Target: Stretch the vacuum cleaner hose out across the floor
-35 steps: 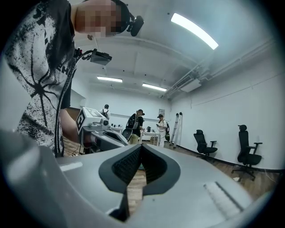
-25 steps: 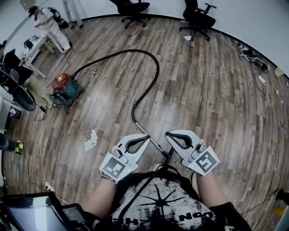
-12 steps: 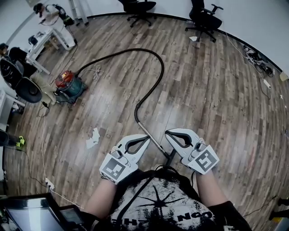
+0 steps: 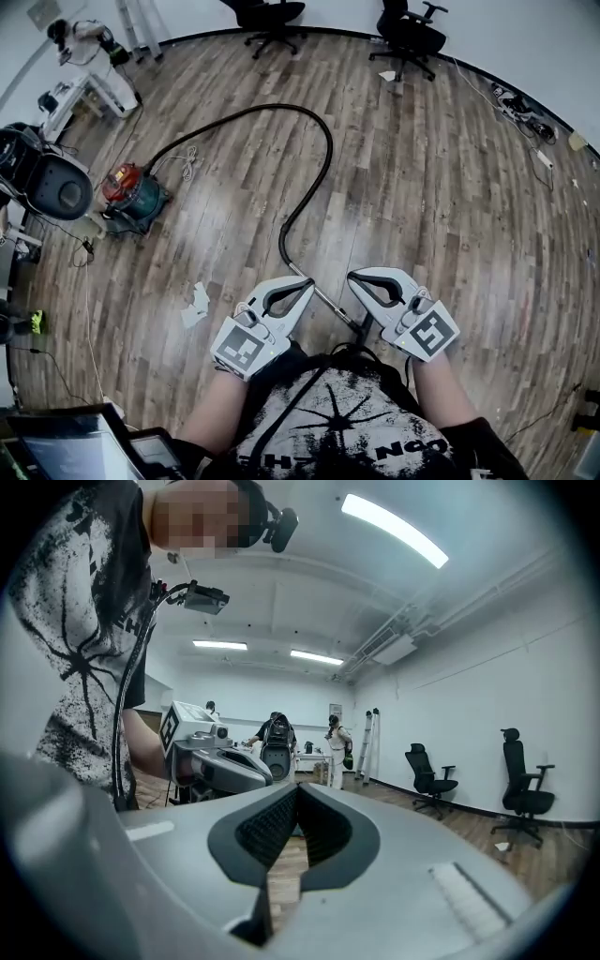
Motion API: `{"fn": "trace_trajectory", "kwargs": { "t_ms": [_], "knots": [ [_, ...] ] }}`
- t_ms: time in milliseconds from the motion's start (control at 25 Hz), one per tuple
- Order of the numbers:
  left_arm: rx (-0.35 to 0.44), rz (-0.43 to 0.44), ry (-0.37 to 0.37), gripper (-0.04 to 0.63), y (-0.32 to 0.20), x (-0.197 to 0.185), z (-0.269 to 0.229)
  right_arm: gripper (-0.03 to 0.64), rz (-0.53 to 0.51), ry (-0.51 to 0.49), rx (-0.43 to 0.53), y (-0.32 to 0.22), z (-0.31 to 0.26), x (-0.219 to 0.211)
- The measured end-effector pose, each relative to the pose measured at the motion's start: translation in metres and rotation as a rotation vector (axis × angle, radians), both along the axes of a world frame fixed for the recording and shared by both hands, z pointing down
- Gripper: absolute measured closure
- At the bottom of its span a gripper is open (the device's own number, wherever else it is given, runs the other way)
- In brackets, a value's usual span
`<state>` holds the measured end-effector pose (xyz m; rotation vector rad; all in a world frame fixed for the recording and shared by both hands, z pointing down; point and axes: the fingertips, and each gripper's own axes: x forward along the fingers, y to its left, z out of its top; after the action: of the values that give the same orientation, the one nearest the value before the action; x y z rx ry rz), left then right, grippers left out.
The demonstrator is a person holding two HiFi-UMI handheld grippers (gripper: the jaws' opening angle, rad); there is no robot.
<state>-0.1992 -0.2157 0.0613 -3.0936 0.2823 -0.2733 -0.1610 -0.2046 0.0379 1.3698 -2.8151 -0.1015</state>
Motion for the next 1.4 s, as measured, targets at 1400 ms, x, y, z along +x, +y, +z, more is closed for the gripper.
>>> {"fn": "trace_trajectory", "kwargs": {
  "t_ms": [1400],
  "knots": [
    [-0.179,0.055,-0.007,0.595,-0.059,-0.034,0.067,0.543,0.142,0.261,-0.246,-0.026,0.124,0.006]
  ]
}}
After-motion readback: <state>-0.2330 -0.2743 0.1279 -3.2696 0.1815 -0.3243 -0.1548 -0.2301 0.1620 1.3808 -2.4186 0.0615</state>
